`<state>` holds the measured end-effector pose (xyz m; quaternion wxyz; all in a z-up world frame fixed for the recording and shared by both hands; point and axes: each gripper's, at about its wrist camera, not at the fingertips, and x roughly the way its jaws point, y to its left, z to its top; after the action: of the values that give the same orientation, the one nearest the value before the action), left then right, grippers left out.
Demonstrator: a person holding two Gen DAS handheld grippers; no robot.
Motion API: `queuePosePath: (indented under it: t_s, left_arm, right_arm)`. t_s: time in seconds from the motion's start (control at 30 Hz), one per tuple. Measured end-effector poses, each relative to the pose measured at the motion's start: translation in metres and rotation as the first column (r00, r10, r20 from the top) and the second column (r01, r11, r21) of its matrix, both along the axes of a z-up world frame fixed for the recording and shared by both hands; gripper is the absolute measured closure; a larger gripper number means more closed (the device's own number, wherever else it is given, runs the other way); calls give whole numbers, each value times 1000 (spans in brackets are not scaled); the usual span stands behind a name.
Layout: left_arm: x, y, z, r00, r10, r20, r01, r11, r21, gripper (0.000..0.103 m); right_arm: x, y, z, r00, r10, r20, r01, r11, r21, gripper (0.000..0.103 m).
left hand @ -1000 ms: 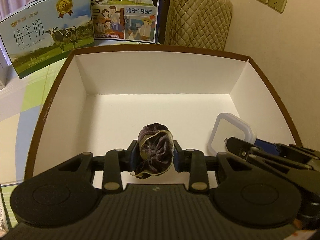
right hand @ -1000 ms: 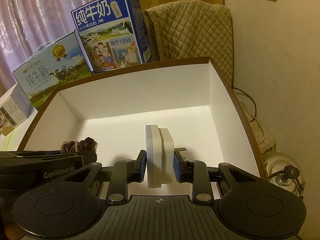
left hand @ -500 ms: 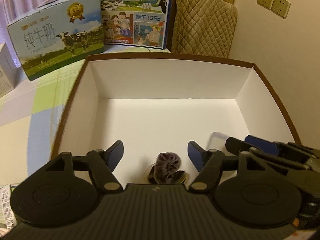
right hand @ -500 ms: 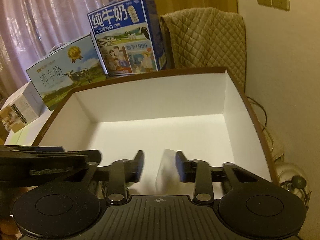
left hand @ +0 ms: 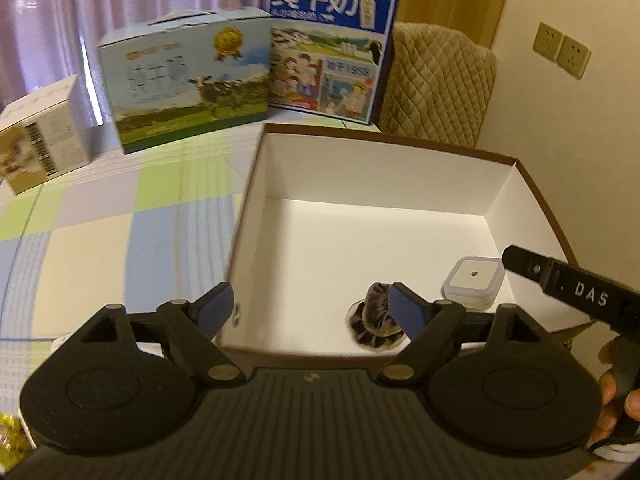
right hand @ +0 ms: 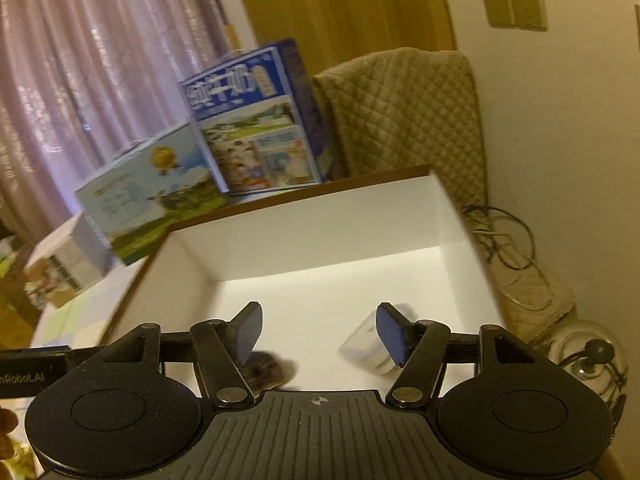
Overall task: Organize objects
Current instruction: 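Carry both items over the brown box and open both tools to drop them, then withdraw both tools from the box back toward the table items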
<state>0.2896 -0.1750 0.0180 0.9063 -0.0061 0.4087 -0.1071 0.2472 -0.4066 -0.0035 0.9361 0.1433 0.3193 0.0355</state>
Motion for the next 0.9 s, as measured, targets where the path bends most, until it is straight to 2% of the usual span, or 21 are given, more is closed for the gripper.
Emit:
queuePosePath:
  t_s: [0.23,0.37,0.63,0.9]
  left_arm:
    - [-41,33,13,999,45,28,-45,999,3,18]
    - [-65,57,17,996,79,31,-79,997,-5,17]
    - [-110,91,24,989,135,52,-136,991,4,14]
    - [-142,113,15,984,173,31,-173,985,1,14]
  right_arm:
    - [-28,36,20,993,106,53,-105,994,-25,40]
    - [-43,53,25,986,155,55,-153,987,-42,38]
    - [-71,85,19,962,272,16,-271,961,-54,37]
    - [-90,105,5,939,343,-34,-344,937,-55,37]
